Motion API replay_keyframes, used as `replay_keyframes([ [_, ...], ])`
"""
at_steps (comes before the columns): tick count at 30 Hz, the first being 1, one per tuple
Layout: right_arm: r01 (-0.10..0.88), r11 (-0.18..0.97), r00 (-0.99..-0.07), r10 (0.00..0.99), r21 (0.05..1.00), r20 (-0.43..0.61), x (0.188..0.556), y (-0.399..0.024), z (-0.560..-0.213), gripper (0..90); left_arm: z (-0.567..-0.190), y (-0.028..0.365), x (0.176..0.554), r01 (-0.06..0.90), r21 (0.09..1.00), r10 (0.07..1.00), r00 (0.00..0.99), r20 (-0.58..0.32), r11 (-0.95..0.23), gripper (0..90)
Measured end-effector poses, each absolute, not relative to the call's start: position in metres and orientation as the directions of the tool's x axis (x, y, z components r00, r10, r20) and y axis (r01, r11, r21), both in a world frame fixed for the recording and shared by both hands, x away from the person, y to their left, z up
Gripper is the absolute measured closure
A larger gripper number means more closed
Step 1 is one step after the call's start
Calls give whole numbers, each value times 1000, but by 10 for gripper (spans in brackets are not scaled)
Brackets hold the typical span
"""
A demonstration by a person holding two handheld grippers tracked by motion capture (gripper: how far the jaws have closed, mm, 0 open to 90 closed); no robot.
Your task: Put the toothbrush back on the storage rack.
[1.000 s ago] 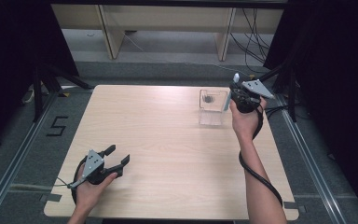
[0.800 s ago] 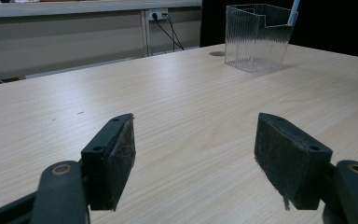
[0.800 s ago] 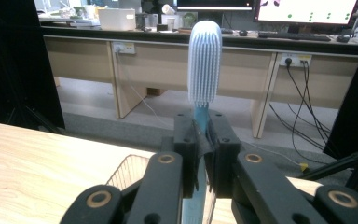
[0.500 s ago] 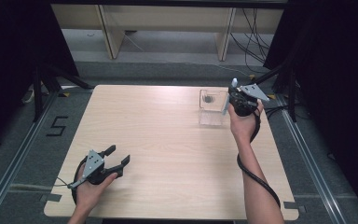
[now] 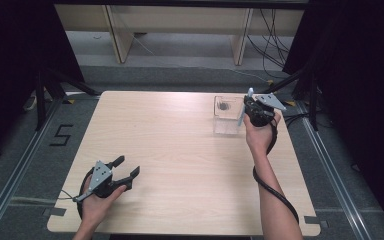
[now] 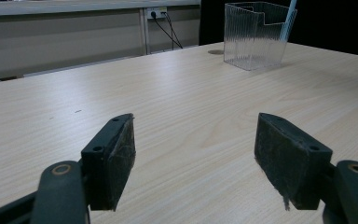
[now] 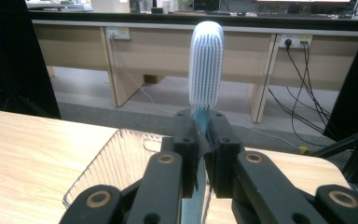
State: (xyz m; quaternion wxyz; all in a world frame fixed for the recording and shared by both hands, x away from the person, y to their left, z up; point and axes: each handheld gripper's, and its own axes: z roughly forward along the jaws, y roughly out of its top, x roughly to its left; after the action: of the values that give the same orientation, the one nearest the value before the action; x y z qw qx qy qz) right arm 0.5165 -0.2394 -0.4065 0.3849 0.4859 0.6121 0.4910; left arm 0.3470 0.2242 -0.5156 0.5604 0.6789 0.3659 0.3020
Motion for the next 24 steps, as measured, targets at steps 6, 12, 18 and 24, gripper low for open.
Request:
replay_keyframes([
  [6, 229, 43, -227, 974, 972, 10, 519, -239, -413, 840, -516, 224, 348, 155, 983, 836, 549, -2, -99, 282],
  [12, 267, 19, -218, 975, 964, 41, 519, -238, -421, 840, -516, 224, 348, 156, 983, 833, 553, -2, -101, 282],
  [18, 268, 34, -219, 975, 963, 27, 520, -239, -427, 839, -516, 224, 348, 158, 982, 835, 550, -2, -102, 283],
  [24, 270, 32, -215, 976, 962, 28, 519, -238, -430, 839, -516, 224, 348, 156, 983, 835, 550, -4, -98, 283],
])
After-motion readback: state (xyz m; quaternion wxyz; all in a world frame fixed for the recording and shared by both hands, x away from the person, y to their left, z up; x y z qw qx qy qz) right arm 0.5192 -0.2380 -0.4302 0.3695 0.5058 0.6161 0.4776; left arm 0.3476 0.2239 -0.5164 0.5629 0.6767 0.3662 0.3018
